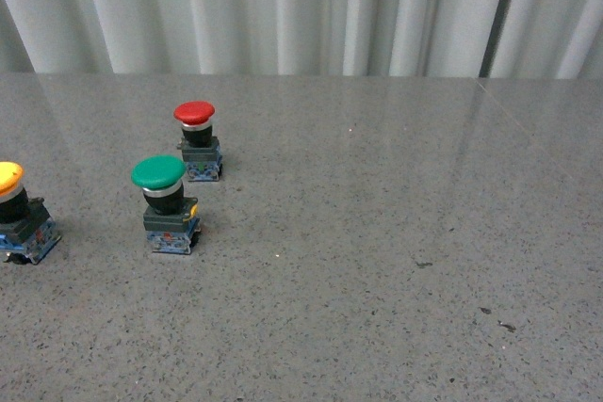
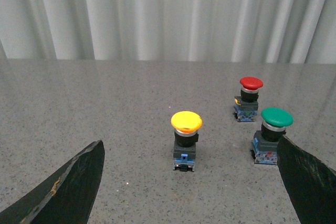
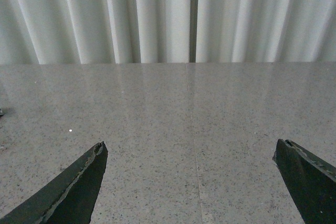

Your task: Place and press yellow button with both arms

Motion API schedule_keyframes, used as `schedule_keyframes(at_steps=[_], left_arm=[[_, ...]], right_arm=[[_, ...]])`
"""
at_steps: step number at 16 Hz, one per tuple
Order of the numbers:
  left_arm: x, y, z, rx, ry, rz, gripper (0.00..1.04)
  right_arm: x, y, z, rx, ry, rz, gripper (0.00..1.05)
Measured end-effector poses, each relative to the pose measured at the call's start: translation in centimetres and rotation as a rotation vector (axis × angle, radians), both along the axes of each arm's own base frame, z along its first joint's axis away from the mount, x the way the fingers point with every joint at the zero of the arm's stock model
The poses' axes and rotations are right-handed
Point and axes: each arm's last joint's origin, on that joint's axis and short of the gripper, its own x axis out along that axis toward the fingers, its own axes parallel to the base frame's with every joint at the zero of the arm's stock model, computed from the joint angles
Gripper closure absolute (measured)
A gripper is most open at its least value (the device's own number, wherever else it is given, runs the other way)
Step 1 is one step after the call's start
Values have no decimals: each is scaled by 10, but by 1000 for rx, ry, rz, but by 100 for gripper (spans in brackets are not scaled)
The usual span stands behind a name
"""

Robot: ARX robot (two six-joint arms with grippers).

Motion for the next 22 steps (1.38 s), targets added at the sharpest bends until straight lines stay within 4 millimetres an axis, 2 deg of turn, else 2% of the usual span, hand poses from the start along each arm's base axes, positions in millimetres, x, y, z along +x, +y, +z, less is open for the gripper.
schedule_keyframes(at_steps=[2, 4, 5, 6, 8, 10, 13, 16, 21, 22], left_arm=[[5, 0, 0, 43, 156, 140, 7], [24, 10, 29, 72, 97, 254, 7], [36, 12, 45, 76, 50, 233, 7], [56, 14, 60, 82, 29, 198, 7], [98, 16, 70, 86, 95, 121, 7], [137, 14, 63, 98, 242, 38, 7], [177, 8, 52, 92, 356, -41, 7], [186, 6, 29, 86, 441, -68, 7], [183, 5, -9, 69, 533, -99, 7], [182, 5, -14, 72, 542, -102, 14]], right_arm=[[0, 0, 0, 0, 0, -1, 6], [0, 0, 0, 0, 0, 0, 6], [0, 0, 0, 0, 0, 0, 6], [0, 0, 0, 0, -1, 0, 6], [0, 0, 0, 0, 0, 0, 6], [0, 0, 0, 0, -1, 0, 6], [0, 0, 0, 0, 0, 0, 6], [0, 0, 0, 0, 0, 0, 6], [0, 0, 0, 0, 0, 0, 6], [0, 0, 0, 0, 0, 0, 6]])
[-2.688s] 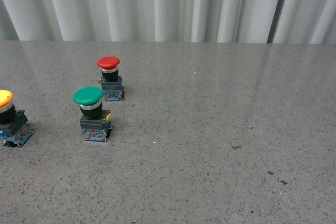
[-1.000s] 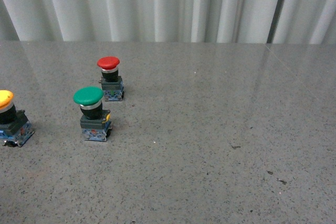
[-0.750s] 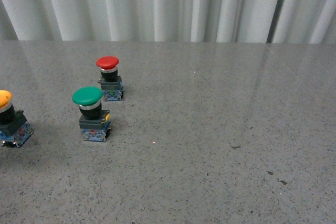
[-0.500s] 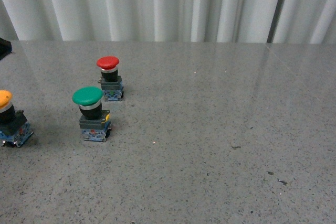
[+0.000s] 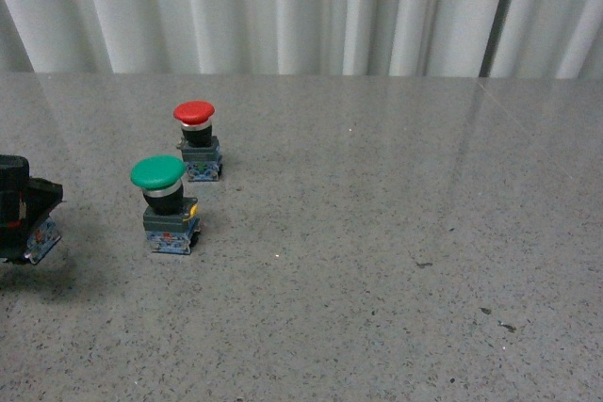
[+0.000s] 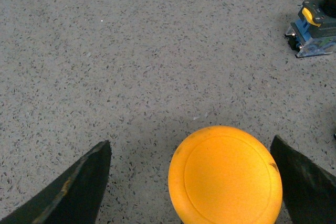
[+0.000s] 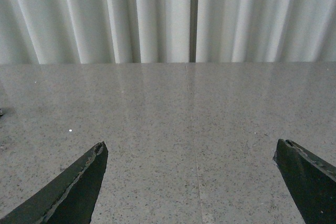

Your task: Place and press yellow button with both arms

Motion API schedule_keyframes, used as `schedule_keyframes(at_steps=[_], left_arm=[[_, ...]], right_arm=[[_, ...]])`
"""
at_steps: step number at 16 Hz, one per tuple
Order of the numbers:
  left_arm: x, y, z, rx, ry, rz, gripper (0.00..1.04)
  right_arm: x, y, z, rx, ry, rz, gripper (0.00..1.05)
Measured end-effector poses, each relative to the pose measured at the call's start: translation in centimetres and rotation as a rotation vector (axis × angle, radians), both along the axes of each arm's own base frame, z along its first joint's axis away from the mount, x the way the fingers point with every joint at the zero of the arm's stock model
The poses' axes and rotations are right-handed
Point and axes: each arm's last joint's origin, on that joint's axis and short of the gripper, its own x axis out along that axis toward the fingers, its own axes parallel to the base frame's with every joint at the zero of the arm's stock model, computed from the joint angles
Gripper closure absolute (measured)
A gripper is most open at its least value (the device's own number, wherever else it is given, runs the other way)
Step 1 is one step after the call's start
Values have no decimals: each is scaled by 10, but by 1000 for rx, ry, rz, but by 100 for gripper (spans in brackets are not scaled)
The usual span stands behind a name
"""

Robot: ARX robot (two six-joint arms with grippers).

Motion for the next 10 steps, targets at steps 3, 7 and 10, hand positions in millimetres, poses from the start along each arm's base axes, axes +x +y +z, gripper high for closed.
schedule_keyframes(at_steps=[3, 7, 10], left_arm=[[0, 0, 0, 2, -5, -4, 47], [-1, 0, 2, 15, -5, -5, 63], [-10, -22, 53, 57, -125, -33, 73]], right_arm=[[0, 0, 0, 0, 0, 0, 6], [0, 0, 0, 0, 0, 0, 6], [0, 0, 0, 0, 0, 0, 6]])
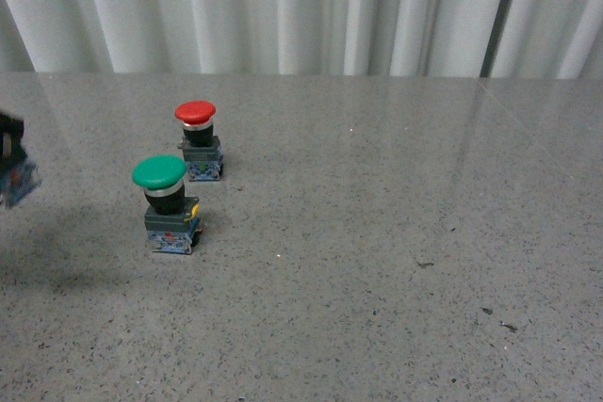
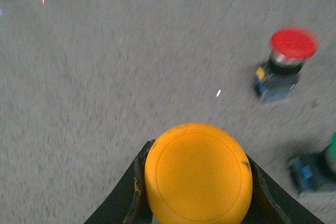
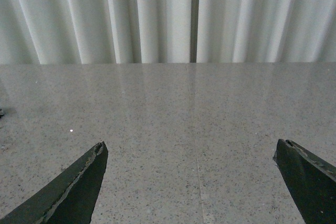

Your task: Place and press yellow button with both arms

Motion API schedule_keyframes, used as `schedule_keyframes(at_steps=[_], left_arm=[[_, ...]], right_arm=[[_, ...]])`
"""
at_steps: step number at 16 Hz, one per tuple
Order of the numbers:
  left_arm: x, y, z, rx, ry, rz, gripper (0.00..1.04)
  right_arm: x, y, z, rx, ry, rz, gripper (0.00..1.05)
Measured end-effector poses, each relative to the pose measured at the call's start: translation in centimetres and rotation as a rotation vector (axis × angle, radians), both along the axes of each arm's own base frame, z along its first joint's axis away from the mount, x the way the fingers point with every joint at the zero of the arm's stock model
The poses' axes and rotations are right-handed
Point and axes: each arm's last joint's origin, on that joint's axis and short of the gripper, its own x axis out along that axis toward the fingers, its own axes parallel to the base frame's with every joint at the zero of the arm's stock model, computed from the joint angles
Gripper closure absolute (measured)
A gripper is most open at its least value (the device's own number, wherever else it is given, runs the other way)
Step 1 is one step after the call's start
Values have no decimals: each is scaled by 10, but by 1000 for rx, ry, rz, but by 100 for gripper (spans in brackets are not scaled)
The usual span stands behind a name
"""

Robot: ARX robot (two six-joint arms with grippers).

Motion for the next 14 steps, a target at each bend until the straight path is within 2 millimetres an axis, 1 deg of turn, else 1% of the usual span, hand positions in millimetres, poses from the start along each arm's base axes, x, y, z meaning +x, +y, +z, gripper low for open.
schedule_keyframes(at_steps=[1, 2, 3, 4, 5, 6, 7, 9, 11, 14], left_arm=[[-1, -22, 37, -9, -112, -45, 73], [0, -47, 62, -43, -183, -98, 73], [1, -64, 68, -65, -195, -125, 73], [5, -90, 68, -87, -180, -161, 73], [9, -118, 57, -109, -134, -202, 73], [13, -145, 40, -124, -75, -227, 73], [15, -161, 28, -144, -46, -233, 73], [22, -177, 10, -178, -3, -199, 73], [27, -182, 0, -207, 24, -159, 73], [34, -190, -25, -241, 89, -113, 73]], right_arm=[[0, 0, 0, 0, 0, 0, 6], [0, 0, 0, 0, 0, 0, 6], [0, 0, 0, 0, 0, 0, 6], [0, 0, 0, 0, 0, 0, 6], [0, 0, 0, 0, 0, 0, 6], [0, 0, 0, 0, 0, 0, 6], [0, 0, 0, 0, 0, 0, 6], [0, 0, 0, 0, 0, 0, 6], [0, 0, 0, 0, 0, 0, 6], [0, 0, 0, 0, 0, 0, 6]])
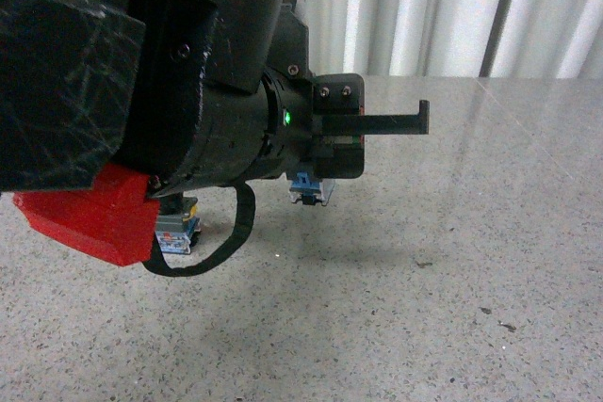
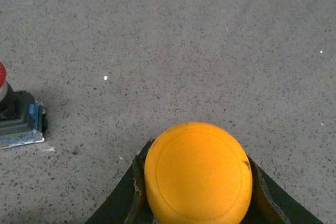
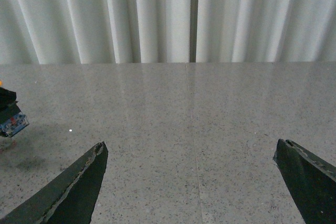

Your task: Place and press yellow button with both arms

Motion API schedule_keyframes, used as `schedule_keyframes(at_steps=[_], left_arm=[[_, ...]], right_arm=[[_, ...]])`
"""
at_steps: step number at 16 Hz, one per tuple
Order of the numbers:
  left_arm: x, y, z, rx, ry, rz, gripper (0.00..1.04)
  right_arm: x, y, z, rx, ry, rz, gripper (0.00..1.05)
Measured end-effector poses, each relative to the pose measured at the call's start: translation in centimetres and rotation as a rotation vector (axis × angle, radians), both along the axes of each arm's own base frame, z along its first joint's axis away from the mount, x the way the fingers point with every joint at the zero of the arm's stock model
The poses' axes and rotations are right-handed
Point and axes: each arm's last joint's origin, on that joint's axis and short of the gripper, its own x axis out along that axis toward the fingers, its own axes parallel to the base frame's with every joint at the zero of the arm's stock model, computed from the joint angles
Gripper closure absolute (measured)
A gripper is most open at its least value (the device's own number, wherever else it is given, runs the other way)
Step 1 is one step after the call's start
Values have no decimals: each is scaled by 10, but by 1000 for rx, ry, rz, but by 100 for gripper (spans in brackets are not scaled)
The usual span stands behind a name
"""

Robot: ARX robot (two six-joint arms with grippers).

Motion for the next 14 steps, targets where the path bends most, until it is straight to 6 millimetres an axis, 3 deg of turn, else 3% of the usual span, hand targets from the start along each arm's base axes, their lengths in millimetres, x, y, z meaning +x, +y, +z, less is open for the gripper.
schedule_keyframes(at_steps=[5, 8, 9, 13, 14], left_arm=[[-2, -10, -23, -21, 88, 55, 73], [-5, -16, -23, -37, 103, 55, 73], [-5, -18, -22, -46, 108, 57, 67], [-6, -18, -18, -51, 106, 51, 13], [-6, -17, -15, -54, 96, 50, 5]], right_arm=[[0, 0, 0, 0, 0, 0, 6], [0, 0, 0, 0, 0, 0, 6], [0, 0, 0, 0, 0, 0, 6], [0, 0, 0, 0, 0, 0, 6], [0, 0, 0, 0, 0, 0, 6]])
